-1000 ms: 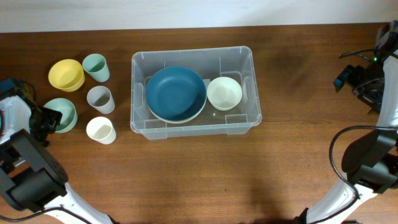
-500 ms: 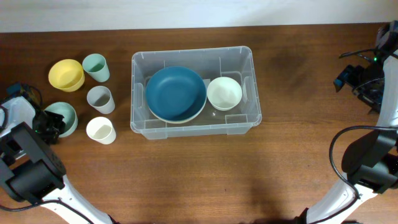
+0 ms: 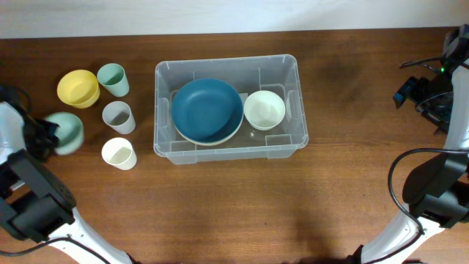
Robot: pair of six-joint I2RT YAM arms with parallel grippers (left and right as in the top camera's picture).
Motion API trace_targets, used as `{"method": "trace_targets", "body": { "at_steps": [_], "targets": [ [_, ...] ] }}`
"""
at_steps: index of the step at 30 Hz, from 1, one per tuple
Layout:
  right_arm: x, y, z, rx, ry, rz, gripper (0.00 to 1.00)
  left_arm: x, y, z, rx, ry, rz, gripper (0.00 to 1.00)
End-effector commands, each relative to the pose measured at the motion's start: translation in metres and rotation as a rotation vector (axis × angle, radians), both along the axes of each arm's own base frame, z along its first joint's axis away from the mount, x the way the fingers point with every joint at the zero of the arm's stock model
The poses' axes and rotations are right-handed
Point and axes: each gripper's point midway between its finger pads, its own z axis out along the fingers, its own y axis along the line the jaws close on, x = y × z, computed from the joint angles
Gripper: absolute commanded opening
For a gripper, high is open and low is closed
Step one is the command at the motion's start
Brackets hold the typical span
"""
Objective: Pack container
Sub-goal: 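Lift the light-green bowl and carry it over the bin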
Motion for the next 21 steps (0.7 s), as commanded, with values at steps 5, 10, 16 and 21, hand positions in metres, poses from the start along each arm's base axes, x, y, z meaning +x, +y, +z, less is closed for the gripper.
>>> {"method": "trace_targets", "body": {
  "at_steps": [5, 10, 16, 21],
  "targets": [
    [-0.002, -0.003, -0.001, -0.012, 0.011, -0.012, 0.99, 0.016, -0.030, 0.189, 0.175, -0.344, -0.121, 0.01],
    [-0.002, -0.003, -0.001, -0.012, 0.011, -0.012, 0.99, 0.044, -0.153, 0.266, 0.170, -0.601, -0.480, 0.01],
    [-0.002, -0.003, -0.001, -0.012, 0.011, -0.012, 0.99, 0.089, -0.332, 0.270, 0.080, -0.734, -0.904, 0.01],
    [-0.002, -0.003, -0.001, -0.012, 0.011, -0.012, 0.99, 0.116, -0.451, 0.214, -0.010, -0.714, -1.126, 0.01]
  ]
}}
